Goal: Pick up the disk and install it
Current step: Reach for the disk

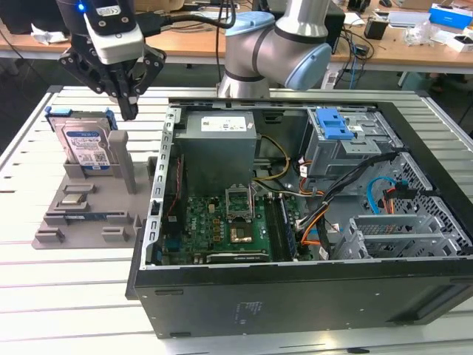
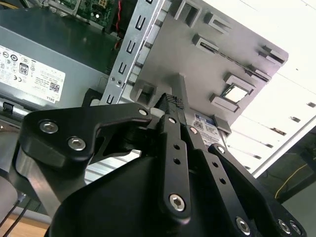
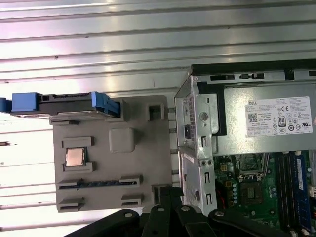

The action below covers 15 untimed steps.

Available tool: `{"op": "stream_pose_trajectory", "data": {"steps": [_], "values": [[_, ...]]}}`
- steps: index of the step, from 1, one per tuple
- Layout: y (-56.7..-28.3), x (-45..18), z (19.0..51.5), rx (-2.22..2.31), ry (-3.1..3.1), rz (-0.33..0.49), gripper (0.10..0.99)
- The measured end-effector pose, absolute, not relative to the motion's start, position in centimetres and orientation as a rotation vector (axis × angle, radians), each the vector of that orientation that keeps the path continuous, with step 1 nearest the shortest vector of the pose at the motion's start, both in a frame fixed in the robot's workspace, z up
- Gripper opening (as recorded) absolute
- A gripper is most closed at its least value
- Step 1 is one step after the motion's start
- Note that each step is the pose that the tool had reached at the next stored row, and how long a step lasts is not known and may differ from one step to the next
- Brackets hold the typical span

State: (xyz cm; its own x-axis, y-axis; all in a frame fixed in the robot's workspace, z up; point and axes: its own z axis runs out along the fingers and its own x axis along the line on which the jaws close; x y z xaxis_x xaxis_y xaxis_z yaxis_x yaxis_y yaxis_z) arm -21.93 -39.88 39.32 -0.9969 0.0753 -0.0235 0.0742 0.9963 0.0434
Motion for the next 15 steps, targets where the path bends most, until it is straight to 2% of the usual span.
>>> {"op": "stream_pose_trajectory", "data": {"steps": [15], "values": [[-39.9,-25.0,39.3,0.116,3.114,0.066,0.106]]}}
